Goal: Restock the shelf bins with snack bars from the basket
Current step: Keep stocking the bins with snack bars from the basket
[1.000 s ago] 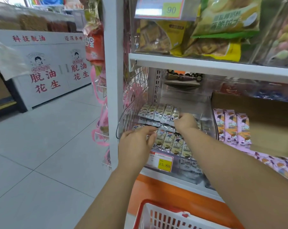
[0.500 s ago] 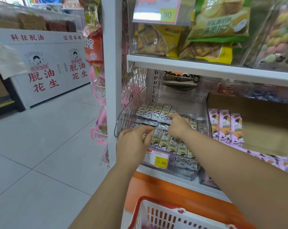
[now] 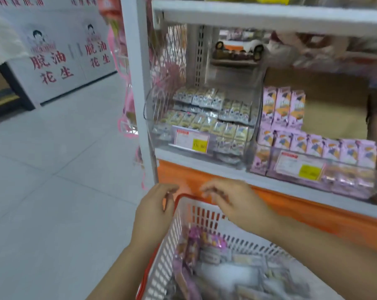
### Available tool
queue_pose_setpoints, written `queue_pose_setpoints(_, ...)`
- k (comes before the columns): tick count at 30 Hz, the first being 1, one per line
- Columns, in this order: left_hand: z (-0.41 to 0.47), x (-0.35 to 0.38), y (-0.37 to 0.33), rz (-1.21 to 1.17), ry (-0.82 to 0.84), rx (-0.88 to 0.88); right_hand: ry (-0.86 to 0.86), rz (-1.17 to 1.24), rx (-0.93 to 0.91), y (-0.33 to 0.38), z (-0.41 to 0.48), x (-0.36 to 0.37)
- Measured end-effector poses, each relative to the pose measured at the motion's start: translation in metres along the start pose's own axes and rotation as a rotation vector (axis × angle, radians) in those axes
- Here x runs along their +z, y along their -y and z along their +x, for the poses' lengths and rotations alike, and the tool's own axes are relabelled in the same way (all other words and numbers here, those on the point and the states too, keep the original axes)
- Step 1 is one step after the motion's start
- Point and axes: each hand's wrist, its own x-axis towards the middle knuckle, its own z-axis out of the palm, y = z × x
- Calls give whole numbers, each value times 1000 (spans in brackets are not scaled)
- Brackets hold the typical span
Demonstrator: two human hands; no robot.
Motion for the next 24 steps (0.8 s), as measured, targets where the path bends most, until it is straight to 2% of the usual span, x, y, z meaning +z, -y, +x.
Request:
queue_pose_setpoints(3,-25,15,24,112,112,-29,221,-83,95,-38,-27,41)
queue_pose_setpoints(7,-53,34,42,150,194,-68,619,-251,300,-87,-67,74)
queue_pose_setpoints(11,-63,44,43,254,215,-21,855,-387,406,-128,-91,96)
queue_pose_setpoints(13,-61,46,42,254,222,-80,911,-475,387,-145,-103,105)
queue_pose_setpoints(18,-63,48,41,304,242,-67,1022,-658,361,-179,-124,128)
queue_pose_setpoints(24,-63,49,41,328,254,-79,1054,-767,360,-190,-131,133)
